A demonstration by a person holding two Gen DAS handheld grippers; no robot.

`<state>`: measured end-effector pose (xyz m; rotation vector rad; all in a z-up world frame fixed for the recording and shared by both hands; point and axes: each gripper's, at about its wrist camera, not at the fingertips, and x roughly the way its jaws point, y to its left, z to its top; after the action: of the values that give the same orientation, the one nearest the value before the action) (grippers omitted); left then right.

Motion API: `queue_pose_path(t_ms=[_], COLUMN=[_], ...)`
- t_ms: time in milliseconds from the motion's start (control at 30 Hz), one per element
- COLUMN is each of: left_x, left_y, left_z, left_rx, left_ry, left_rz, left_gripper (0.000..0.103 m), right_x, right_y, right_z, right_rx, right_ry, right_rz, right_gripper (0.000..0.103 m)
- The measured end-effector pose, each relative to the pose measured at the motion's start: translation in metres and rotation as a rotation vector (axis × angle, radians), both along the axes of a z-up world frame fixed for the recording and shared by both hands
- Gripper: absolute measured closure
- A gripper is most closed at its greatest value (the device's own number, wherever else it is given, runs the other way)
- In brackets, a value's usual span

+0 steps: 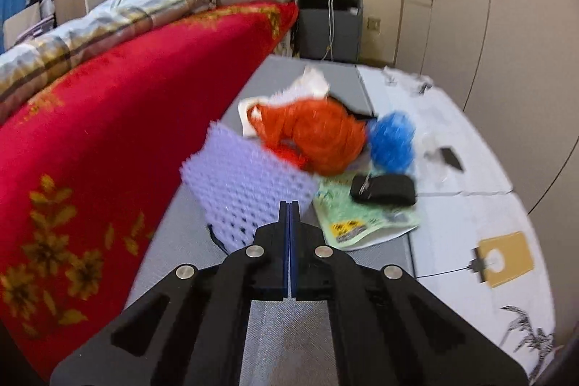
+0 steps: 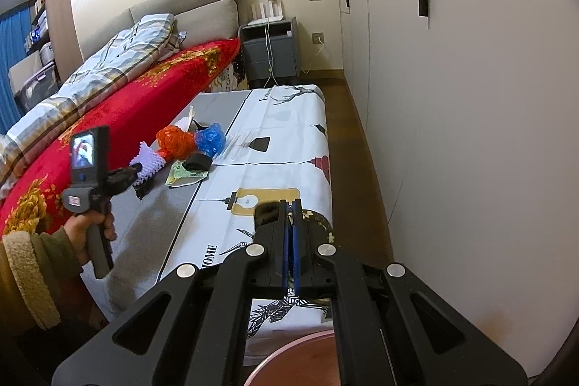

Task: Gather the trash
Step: 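Close the left gripper on the lavender foam net and lift it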

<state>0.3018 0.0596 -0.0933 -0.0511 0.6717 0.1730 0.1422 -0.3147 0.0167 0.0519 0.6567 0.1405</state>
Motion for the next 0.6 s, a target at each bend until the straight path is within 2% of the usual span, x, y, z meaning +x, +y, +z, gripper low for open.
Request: queue_pose_path(t_ms=[133,167,233,267,300,367,600], left_x=[-0.005,-0.006,-0.005,-0.004,-0.004,-0.001,0.032], left_y=[0.005,0.007,0.011,0.011,0.011,0.011,0.02], left_z=[0.012,0.012,0.01,0.008,0.007,0.004,-0.027], left_rx=[0.017,0.02,0.025,0.036,0.063,0.082,0.095], left_ry=[-0.011,-0.012,0.003,0.015,0.008,-0.018,0.076], left_rz=[0.005,0.021,0.036,0.057,0.097,0.093,0.056], left_gripper=[0.103,0.1,0.069,0.035,0.03,0.03,0.03], right_x=[-0.004,-0.005,-0.006,-0.007,-0.006,-0.004,0.008], right_y=[-0.002,-0.003,-0.003,-0.003,-0.003,-0.004,0.001], right_z=[0.003,0.003,0.003,0.003,0.002,0.0,-0.014], right_rx=[0.015,0.014,0.015,0.013,0.011,0.01,0.007], right_ry=[-0.008,-0.008,-0.005,-0.004,-0.002,0.007,0.058], right_rz=[-0.005,-0.006,-0.003,-0.001,0.0,0.001,0.009], right_gripper=[0.101,0.101,0.101,0.101,0.101,0.101,0.101])
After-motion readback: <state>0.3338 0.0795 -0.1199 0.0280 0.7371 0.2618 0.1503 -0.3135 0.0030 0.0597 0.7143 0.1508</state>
